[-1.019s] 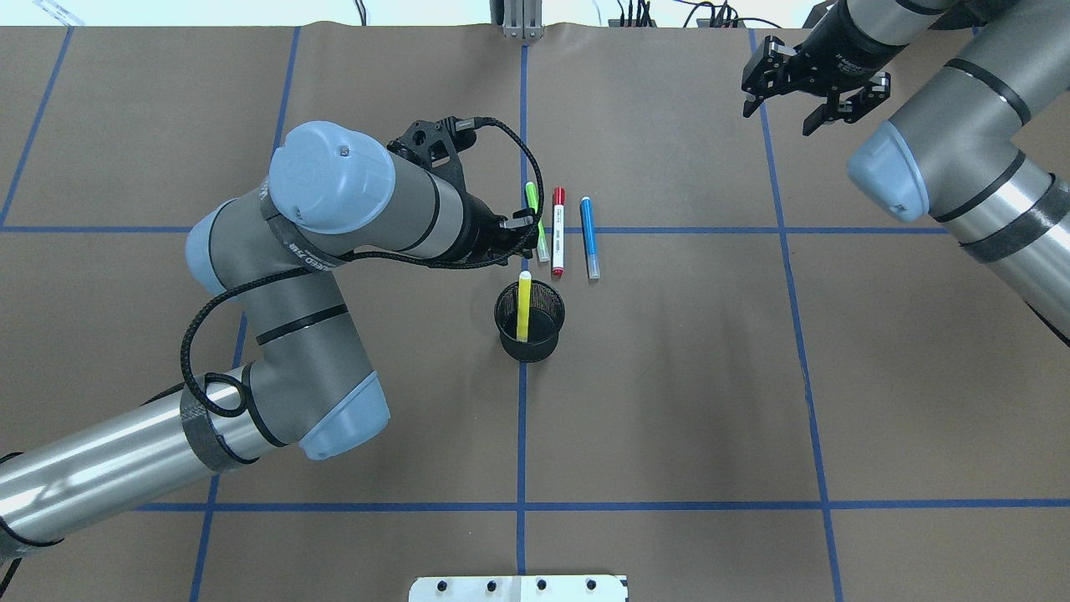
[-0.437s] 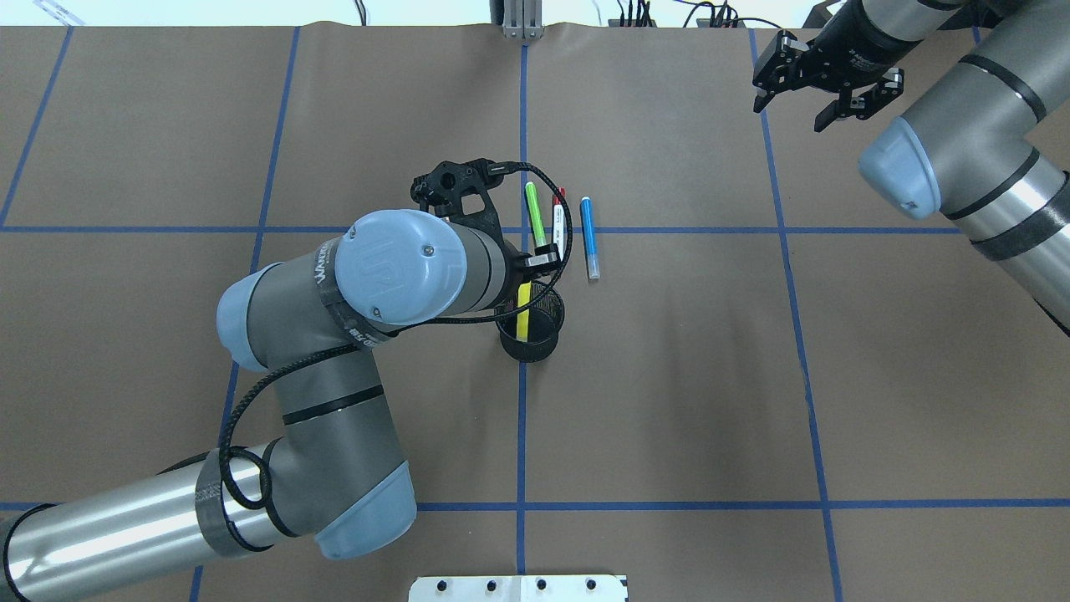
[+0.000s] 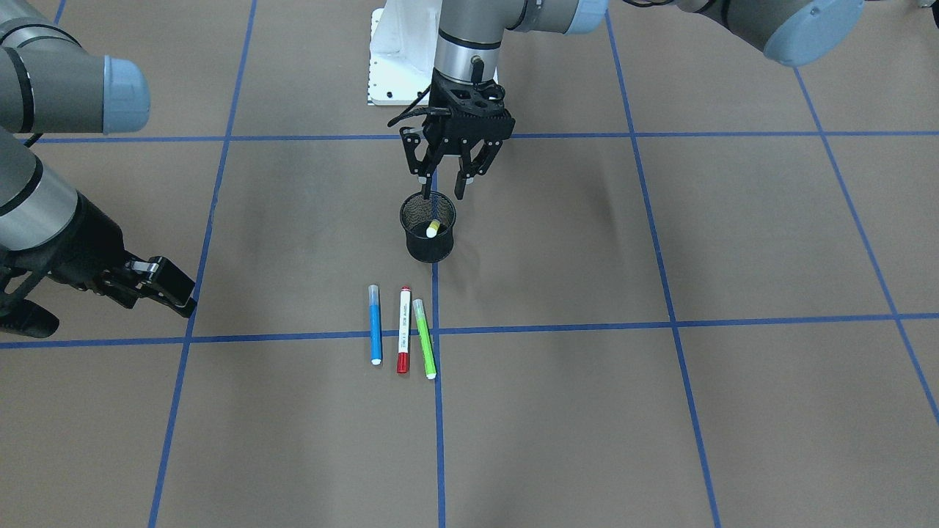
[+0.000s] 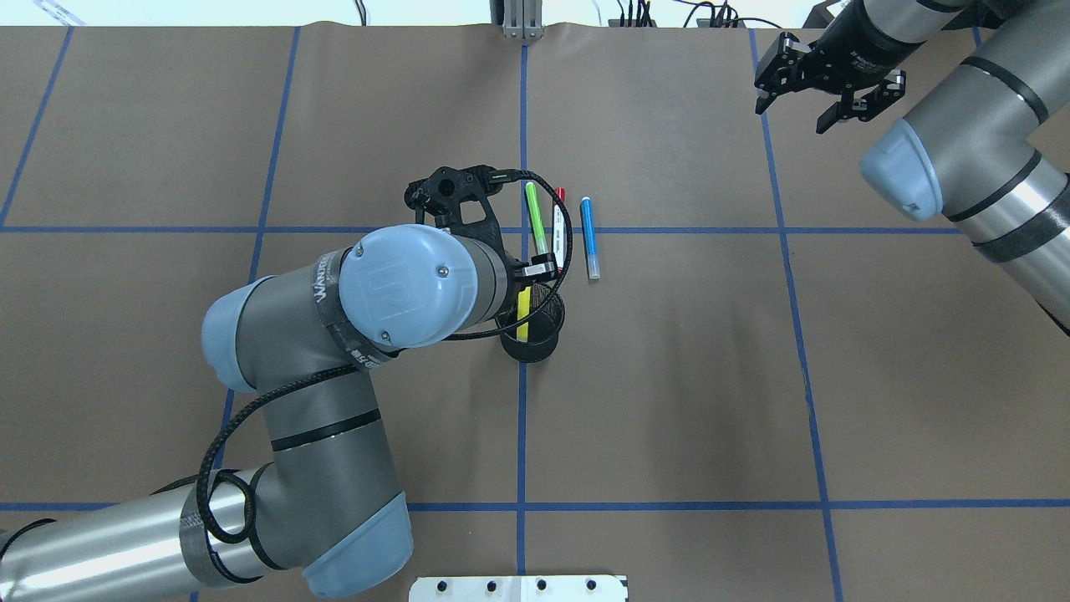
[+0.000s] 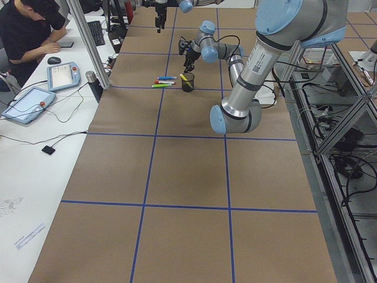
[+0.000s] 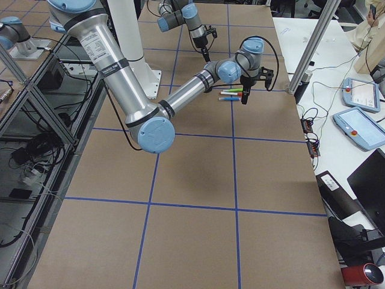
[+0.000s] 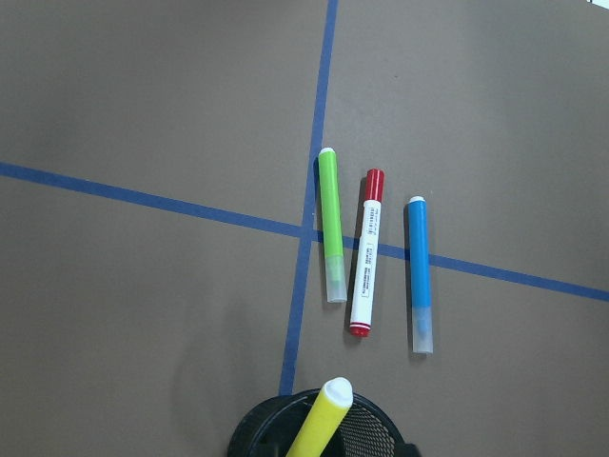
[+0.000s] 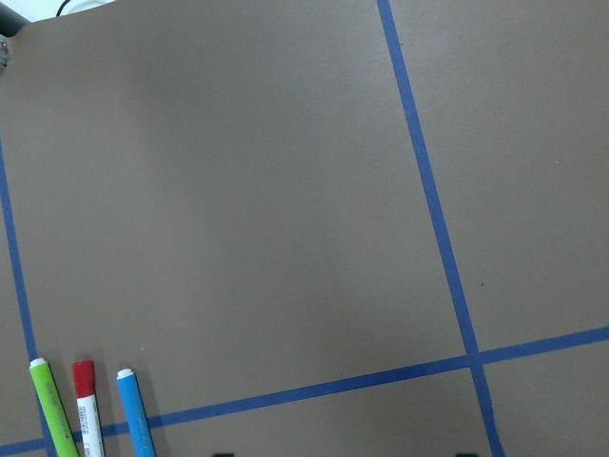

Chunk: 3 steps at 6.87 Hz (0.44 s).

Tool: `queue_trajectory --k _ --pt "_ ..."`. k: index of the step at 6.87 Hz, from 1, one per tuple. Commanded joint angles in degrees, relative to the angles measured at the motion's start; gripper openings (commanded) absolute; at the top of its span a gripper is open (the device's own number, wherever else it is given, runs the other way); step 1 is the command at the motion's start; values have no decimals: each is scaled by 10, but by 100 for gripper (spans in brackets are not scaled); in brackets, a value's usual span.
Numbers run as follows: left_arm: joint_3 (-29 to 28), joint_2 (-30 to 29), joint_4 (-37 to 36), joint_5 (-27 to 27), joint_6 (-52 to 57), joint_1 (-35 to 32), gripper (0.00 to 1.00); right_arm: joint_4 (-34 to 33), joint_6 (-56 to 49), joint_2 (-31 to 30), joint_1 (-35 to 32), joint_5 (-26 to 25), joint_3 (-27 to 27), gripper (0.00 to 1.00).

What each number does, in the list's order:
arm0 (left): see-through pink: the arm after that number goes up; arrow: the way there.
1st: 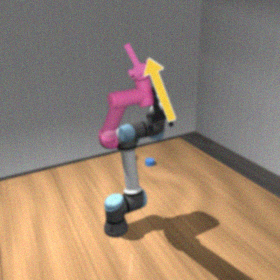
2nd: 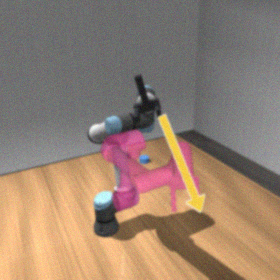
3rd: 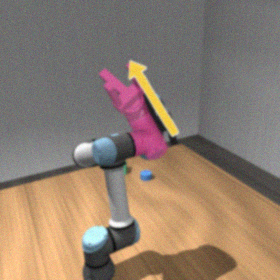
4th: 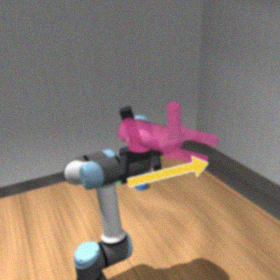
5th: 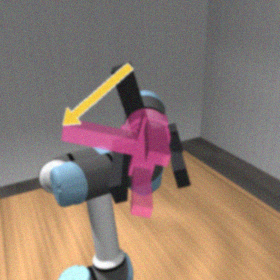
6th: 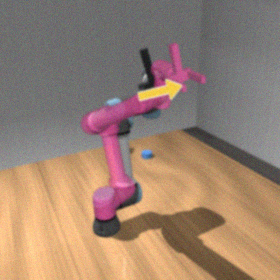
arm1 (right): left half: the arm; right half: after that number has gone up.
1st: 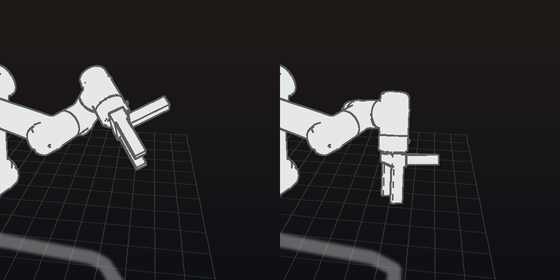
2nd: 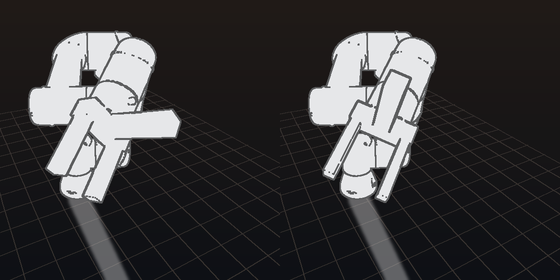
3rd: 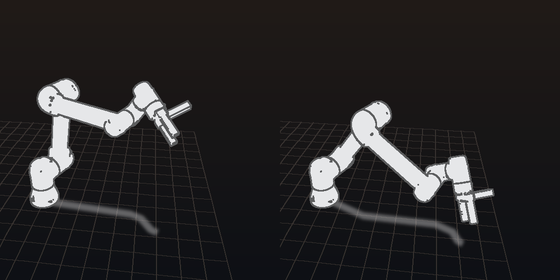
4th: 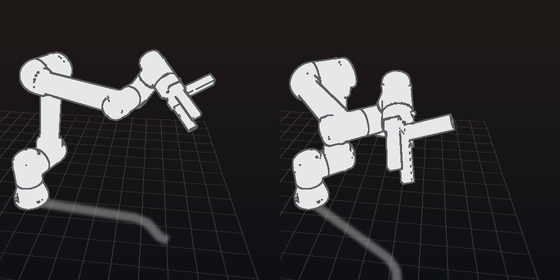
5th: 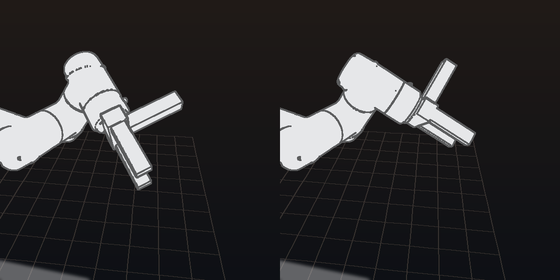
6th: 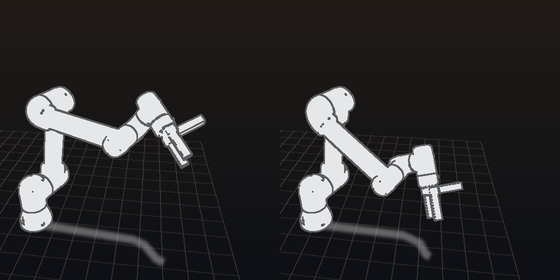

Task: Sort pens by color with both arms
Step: 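Lower the left gripper over the cup toward the yellow marker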

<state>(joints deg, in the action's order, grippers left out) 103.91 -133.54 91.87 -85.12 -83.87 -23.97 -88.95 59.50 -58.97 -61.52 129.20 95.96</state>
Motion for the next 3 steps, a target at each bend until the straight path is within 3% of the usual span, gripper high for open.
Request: queue_trajectory --k 1,3 --pt "-28 -25 -6 13 11 2 58 0 0 -1 0 0 0 83" --pt "-54 -36 -6 13 34 1 57 0 0 -1 0 0 0 83"
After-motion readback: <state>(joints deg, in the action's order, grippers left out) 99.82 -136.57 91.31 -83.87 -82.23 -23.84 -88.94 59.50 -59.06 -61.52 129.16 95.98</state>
